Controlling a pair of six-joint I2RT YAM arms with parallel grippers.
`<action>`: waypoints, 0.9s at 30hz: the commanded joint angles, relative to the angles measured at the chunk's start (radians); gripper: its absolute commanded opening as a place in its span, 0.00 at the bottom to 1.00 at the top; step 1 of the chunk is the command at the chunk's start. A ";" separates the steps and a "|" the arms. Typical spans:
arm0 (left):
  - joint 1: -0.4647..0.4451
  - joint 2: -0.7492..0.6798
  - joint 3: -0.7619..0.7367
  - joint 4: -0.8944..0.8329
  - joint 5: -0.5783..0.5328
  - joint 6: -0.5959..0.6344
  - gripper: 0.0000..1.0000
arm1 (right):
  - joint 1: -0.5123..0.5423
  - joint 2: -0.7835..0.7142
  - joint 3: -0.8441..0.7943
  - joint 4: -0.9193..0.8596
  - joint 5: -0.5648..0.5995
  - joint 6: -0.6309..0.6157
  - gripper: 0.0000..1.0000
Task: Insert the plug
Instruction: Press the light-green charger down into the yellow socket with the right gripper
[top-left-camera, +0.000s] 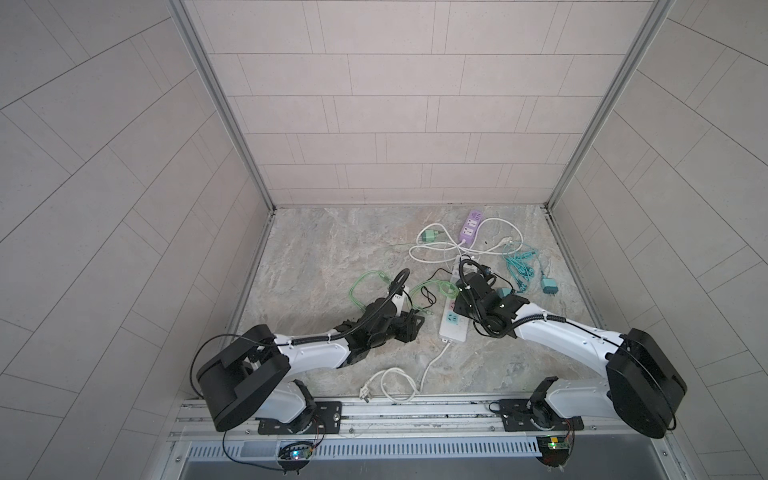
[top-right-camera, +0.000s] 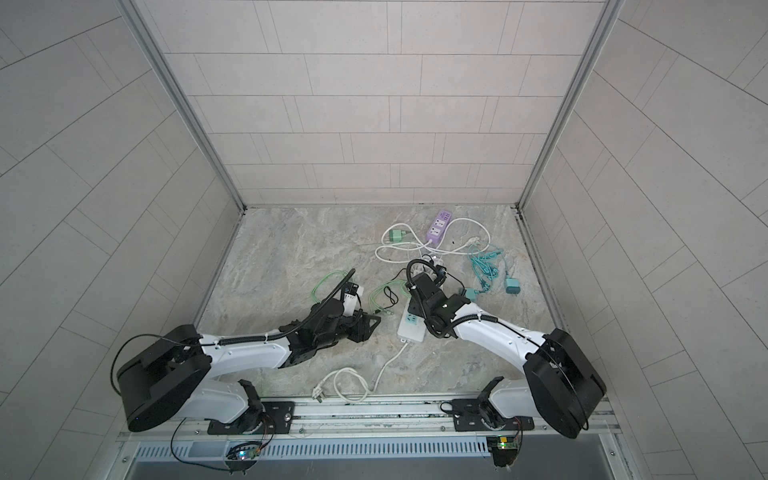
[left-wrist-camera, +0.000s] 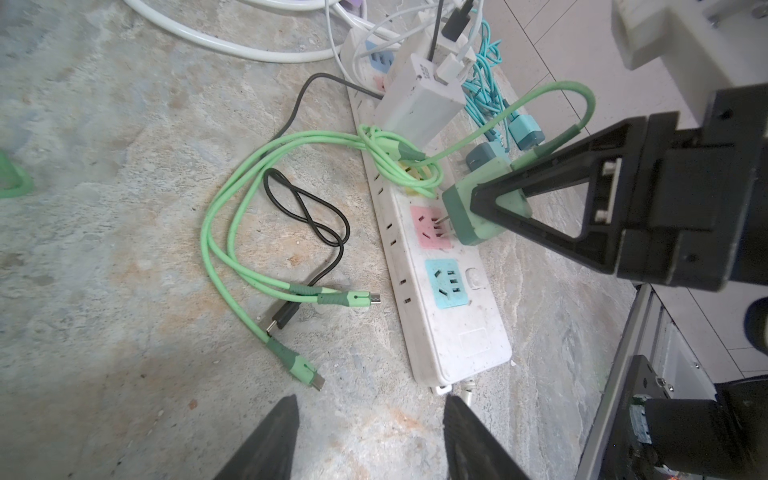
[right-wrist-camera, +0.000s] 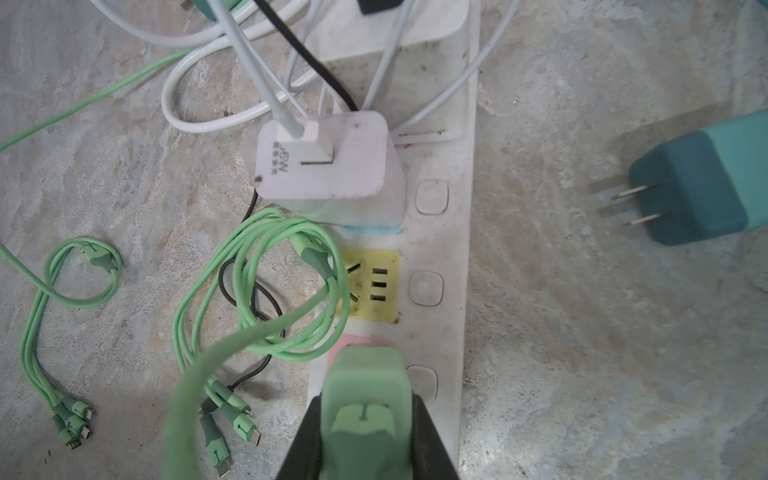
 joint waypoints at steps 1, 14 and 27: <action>0.003 -0.033 -0.015 -0.014 -0.019 -0.003 0.61 | 0.008 0.044 -0.014 -0.078 0.011 0.036 0.00; 0.003 0.022 0.001 0.018 -0.008 -0.014 0.60 | 0.029 0.076 -0.011 -0.125 0.070 0.092 0.00; 0.005 -0.061 0.017 -0.045 -0.122 -0.041 0.61 | 0.098 0.330 0.115 -0.216 0.125 0.111 0.00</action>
